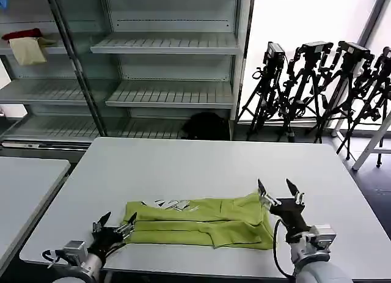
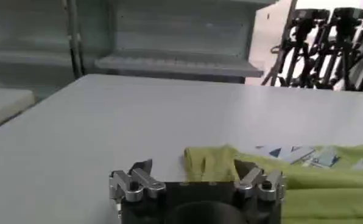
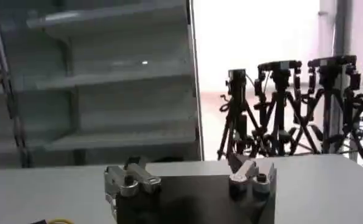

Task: Fold and organize the clothes.

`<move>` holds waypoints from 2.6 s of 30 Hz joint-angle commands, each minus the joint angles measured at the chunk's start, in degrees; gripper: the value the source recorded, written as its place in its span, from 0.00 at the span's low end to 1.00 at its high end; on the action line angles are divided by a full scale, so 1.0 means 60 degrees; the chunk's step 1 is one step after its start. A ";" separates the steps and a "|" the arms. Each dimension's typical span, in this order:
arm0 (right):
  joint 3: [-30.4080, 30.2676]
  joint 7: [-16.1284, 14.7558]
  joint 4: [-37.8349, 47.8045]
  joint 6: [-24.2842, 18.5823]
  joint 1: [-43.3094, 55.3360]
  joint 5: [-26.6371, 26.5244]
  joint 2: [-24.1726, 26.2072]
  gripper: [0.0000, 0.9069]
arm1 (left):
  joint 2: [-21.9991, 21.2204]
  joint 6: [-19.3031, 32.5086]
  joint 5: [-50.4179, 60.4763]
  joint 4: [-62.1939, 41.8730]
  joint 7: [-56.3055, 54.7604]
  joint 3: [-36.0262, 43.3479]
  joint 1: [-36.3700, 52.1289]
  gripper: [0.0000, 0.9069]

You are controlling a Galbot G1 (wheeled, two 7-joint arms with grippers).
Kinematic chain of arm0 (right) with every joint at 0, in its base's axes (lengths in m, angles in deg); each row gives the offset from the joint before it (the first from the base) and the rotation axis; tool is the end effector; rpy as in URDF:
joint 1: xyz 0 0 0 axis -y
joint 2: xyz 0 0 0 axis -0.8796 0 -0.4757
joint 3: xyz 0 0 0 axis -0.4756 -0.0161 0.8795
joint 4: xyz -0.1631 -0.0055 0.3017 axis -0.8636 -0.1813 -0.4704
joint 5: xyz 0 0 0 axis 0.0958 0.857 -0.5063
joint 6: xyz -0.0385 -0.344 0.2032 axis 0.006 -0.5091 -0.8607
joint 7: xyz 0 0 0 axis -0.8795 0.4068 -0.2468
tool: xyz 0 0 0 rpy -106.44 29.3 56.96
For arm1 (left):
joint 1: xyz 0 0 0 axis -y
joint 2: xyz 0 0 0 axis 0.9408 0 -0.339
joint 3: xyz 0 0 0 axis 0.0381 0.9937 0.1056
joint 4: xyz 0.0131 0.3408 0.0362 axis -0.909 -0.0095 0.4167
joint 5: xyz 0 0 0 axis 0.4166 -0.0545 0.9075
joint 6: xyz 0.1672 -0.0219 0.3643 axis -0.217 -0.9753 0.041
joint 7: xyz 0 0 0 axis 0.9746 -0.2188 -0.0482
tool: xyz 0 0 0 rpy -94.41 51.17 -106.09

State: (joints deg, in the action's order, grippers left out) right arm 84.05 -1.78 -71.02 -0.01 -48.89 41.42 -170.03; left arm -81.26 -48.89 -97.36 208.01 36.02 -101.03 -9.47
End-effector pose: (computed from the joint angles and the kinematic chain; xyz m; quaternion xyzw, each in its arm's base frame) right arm 0.2574 -0.0364 -0.1778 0.0399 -0.9966 -0.0673 0.0245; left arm 0.2387 0.0709 -0.2714 -0.0288 -0.9763 0.0281 0.2125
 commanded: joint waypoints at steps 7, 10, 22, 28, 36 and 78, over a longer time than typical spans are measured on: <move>0.0402 0.0027 -0.0096 -0.0212 0.0361 -0.0719 -0.0035 1.00 | -0.0609 -0.0018 0.0609 -0.0229 -0.0618 0.0477 -0.0142 0.01; 0.0459 0.0074 -0.0072 -0.0187 0.0376 -0.0709 -0.0023 1.00 | -0.0622 -0.0030 0.0603 -0.0146 -0.0436 0.0546 -0.0162 0.01; 0.0648 0.0168 -0.0044 -0.0101 0.0309 -0.0701 0.0007 1.00 | -0.0677 0.0267 0.0948 -0.0096 -0.0233 0.1043 -0.0011 0.00; 0.0755 0.0232 0.0021 -0.0102 0.0218 -0.0706 0.0037 1.00 | -0.0557 0.0849 0.1356 0.0103 -0.0043 0.0730 0.0013 0.00; 0.0864 0.0279 0.0111 -0.0089 0.0204 -0.0738 0.0091 1.00 | 0.0398 0.1410 0.2844 -0.0108 0.1498 -0.2274 0.0374 0.00; 0.1019 0.0330 0.1001 -0.0230 -0.0211 -0.0623 0.0069 1.00 | -0.0778 0.0254 0.4233 0.0874 0.1156 0.3330 0.0800 0.00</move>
State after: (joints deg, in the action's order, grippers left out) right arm 90.06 0.25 -65.21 -1.35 -50.12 37.60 -169.60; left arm -81.76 -44.26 -73.16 213.56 45.93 -95.95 -5.40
